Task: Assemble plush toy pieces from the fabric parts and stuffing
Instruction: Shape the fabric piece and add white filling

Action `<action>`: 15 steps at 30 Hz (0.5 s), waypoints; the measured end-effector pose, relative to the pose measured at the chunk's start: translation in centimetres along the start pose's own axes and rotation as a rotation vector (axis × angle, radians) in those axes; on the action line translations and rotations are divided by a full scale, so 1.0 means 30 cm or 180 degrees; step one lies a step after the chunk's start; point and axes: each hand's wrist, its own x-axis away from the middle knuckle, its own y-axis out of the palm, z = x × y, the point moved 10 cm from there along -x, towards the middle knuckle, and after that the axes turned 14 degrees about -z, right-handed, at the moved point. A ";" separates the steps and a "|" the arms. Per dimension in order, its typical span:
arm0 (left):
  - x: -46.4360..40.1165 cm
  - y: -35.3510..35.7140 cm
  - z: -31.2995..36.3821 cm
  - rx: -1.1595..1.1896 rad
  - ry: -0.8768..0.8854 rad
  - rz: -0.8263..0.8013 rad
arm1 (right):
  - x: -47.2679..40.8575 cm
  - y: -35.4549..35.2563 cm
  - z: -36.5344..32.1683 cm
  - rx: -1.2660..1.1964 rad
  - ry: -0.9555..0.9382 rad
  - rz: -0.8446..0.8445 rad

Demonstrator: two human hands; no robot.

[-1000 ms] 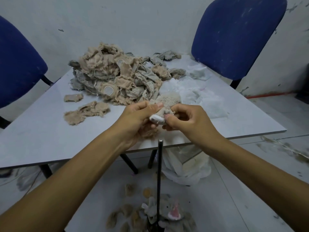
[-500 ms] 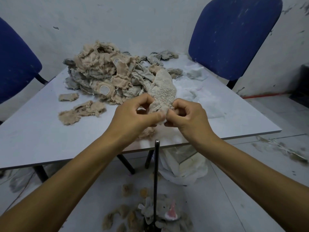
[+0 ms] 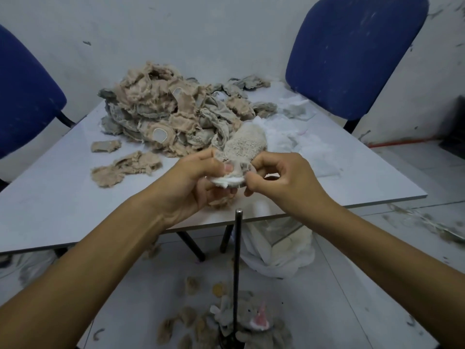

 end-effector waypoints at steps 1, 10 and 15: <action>-0.002 0.003 0.006 -0.0066 0.0018 -0.0010 | -0.001 -0.004 0.004 0.0044 0.0008 0.0129; 0.041 0.039 0.111 -0.2146 0.0731 0.0546 | -0.024 -0.032 0.040 -0.0124 0.0094 0.0638; 0.051 -0.002 0.096 -0.1551 0.0501 0.0844 | -0.036 0.013 0.051 -0.0534 0.0203 0.0159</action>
